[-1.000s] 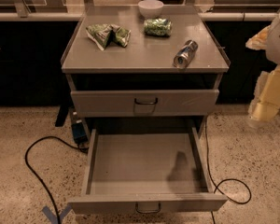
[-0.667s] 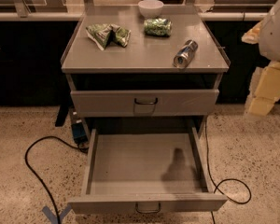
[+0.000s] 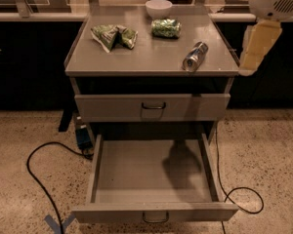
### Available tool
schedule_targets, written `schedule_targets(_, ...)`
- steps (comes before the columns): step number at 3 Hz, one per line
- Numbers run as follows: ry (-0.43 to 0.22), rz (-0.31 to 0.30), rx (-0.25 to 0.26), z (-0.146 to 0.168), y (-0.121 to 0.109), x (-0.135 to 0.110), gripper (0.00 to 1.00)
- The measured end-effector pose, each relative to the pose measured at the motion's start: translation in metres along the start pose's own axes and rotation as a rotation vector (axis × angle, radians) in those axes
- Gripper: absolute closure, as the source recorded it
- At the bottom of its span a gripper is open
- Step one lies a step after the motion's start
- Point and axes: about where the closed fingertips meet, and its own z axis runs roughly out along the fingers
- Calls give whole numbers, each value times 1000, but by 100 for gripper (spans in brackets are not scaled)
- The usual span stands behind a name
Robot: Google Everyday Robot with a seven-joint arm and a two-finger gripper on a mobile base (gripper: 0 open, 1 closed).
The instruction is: Place redbull can into middle drawer
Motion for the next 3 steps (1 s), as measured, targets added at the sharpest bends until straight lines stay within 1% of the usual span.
schedule_targets(1,-44,-26,38,22,-55,-6,0)
schedule_targets(2,-132,-63,7,57,-86,-12,0)
schedule_targets(3,-277,-153,-73,100,-99,-29,0)
